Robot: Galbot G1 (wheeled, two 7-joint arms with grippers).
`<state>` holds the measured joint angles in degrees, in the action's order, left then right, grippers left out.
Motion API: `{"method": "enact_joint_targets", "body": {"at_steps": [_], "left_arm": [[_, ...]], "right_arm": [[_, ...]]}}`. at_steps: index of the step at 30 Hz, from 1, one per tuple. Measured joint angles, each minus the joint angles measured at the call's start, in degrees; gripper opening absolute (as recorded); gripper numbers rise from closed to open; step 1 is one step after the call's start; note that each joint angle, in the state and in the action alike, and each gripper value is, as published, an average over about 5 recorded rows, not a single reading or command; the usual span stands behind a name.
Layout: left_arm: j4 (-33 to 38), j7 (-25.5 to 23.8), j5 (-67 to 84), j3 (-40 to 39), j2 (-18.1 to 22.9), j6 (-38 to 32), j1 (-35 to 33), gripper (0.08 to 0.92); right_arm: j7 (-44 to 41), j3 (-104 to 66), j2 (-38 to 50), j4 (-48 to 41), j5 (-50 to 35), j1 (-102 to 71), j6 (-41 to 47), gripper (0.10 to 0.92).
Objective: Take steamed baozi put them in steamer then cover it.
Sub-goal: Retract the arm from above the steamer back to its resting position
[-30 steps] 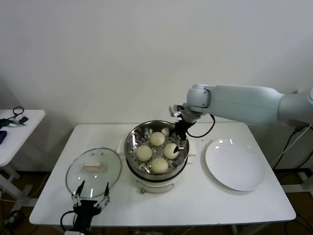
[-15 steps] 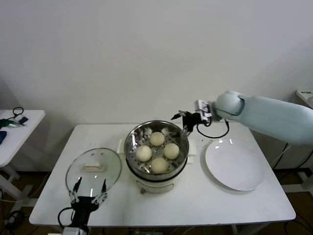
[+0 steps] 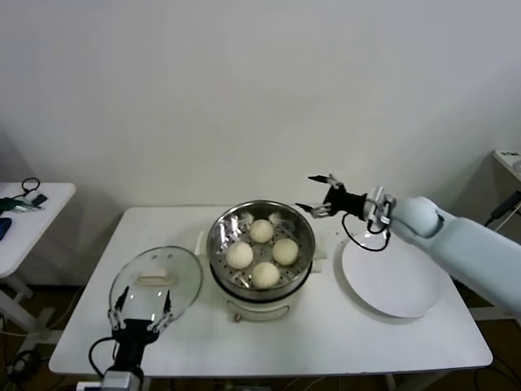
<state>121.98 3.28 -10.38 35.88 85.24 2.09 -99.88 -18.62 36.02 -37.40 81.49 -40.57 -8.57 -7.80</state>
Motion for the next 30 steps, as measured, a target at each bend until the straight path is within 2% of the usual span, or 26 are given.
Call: {"method": "enact_joint_targets", "body": {"at_steps": [16,30], "left_arm": [[1.17,1.17,-10.1,2.14,-0.65,2.01,0.77,0.823],[1.39,-0.5,-40.5,1.23,-3.04,8.78,0.5,0.823]], "right_arm": [[6.82,-40.16,-6.85,5.19,5.34,-36.18,0.41,0.823],[7.18,-60.27,-15.98,10.38,8.29,-56.42,2.78,0.823]]}}
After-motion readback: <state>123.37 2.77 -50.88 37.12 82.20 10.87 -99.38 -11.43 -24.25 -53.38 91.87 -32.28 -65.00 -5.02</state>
